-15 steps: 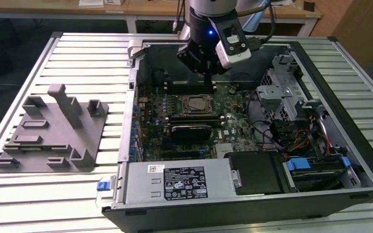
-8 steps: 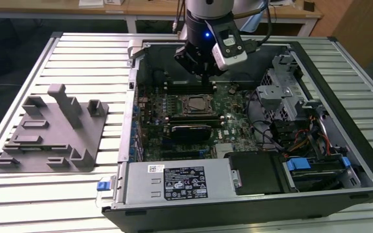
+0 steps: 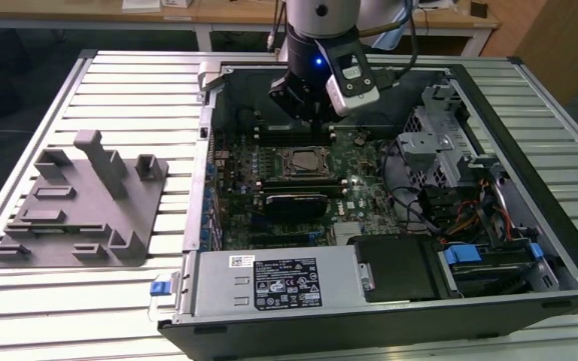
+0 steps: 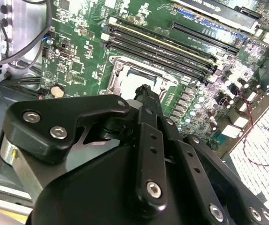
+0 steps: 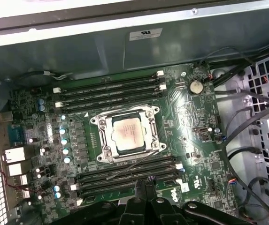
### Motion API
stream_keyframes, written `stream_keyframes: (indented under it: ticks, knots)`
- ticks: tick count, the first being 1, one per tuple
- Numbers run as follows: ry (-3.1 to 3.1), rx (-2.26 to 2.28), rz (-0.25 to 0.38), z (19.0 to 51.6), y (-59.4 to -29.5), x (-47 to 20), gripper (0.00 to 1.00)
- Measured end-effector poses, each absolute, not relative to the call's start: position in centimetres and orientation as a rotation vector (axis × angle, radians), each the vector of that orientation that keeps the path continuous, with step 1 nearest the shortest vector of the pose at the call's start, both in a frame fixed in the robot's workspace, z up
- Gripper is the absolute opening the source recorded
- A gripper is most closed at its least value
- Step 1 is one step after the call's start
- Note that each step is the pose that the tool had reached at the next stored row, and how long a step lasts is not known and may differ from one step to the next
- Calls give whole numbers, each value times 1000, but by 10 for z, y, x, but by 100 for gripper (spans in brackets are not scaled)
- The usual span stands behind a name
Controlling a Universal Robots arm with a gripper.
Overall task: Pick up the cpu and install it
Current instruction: 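Install the second cpu locking lever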
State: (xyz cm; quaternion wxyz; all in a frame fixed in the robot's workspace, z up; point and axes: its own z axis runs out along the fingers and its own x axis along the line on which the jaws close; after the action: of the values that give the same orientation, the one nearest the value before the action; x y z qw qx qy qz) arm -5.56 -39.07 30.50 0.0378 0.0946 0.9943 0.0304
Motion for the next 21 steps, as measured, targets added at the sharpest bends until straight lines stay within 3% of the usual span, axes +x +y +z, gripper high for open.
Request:
stream_keyframes:
  ticks: [21]
  knots:
    - [3053,277,130,286,-406,-58,11]
